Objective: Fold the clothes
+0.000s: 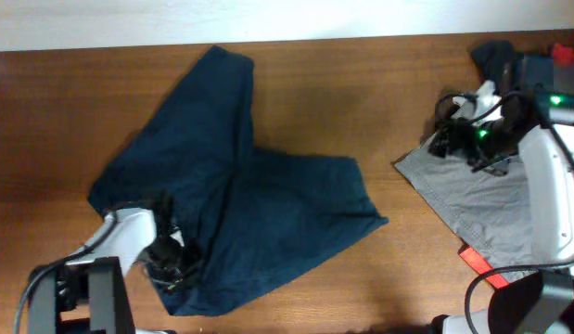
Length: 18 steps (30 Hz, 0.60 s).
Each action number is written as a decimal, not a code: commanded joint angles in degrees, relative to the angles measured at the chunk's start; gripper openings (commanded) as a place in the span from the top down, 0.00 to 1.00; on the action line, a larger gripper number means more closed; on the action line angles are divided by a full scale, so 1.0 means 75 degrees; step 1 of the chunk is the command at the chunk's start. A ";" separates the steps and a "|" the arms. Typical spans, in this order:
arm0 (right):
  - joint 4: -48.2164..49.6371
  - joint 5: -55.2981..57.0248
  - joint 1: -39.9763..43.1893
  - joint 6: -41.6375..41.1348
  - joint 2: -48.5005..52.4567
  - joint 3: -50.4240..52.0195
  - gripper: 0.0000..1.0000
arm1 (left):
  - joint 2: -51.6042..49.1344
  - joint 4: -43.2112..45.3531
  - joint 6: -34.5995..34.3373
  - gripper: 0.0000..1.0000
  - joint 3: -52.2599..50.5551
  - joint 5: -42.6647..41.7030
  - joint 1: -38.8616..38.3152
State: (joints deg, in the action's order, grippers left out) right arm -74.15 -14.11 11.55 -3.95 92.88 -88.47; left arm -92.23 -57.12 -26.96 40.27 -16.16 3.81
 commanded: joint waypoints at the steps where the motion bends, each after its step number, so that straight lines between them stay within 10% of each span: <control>1: 0.0093 -0.0781 -0.0487 0.0679 0.0093 0.0510 0.12 | 0.0137 0.0178 0.0122 0.99 0.0122 0.0965 0.0819; 18: 0.4619 -0.3171 -0.2535 0.0723 0.1445 0.2940 0.09 | 0.0137 0.0551 0.0125 0.94 0.0746 0.1990 0.2028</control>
State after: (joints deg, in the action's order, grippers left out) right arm -41.93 -35.18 -4.51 1.15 101.47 -66.74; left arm -91.59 -52.49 -26.57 45.15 -3.99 18.57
